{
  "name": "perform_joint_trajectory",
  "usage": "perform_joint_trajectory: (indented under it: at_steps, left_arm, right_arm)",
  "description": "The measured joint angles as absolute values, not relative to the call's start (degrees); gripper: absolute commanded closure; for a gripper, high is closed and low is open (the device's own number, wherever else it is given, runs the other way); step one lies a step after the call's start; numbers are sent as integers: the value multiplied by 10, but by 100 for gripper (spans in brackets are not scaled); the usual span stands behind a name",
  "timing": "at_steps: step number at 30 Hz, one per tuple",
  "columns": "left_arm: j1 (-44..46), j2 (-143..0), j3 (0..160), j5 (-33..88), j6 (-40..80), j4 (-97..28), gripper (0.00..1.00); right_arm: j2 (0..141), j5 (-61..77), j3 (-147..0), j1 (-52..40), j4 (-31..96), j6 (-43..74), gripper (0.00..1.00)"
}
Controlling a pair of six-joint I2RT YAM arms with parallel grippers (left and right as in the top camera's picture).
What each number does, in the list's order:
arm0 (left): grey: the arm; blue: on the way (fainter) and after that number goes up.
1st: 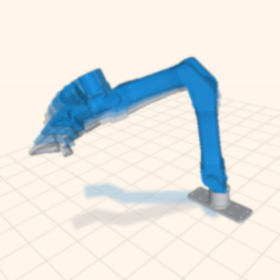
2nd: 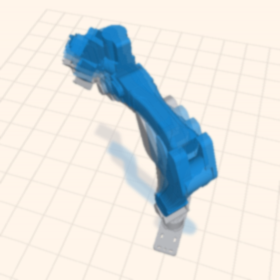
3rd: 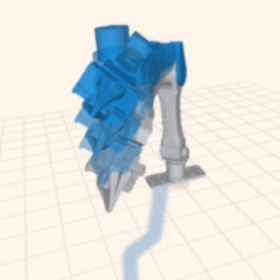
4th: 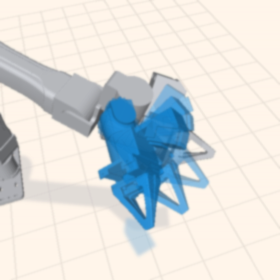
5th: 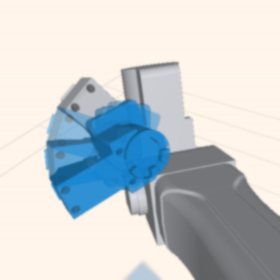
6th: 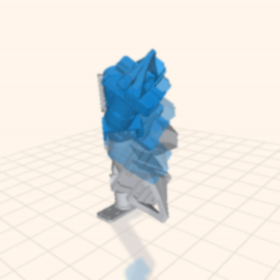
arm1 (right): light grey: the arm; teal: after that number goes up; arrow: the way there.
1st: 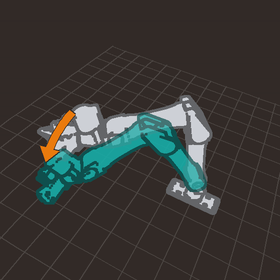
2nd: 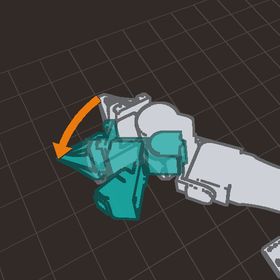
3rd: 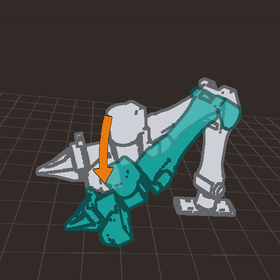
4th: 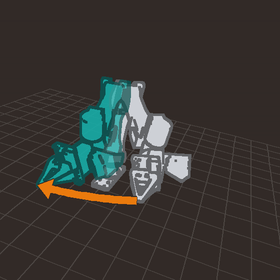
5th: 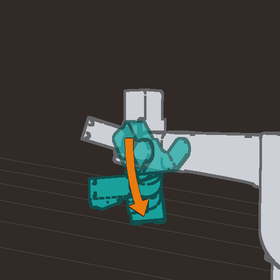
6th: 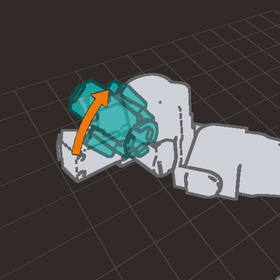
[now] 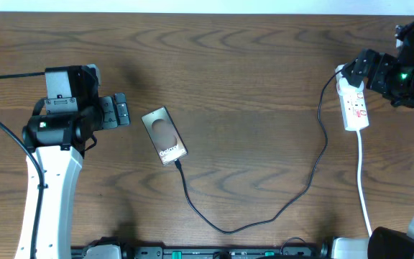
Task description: Plug charger to phone and switch on socket
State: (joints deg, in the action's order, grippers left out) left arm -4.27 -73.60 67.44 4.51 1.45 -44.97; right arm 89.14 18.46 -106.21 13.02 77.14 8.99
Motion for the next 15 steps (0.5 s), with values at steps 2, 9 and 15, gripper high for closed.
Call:
perform_joint_trajectory:
  at_steps: [2, 9, 15]
  left_arm:
    - [-43, -736, 674, 45, 15, -450, 1]
    - [-43, -733, 674, 45, 15, -465, 0]
    - [-43, -594, 611, 43, 15, -365, 0]
  right_arm:
    - [891, 185, -1062, 130, 771, 90, 1]
    - [891, 185, -1062, 130, 771, 90, 1]
    - [891, 184, -1062, 130, 772, 90, 1]
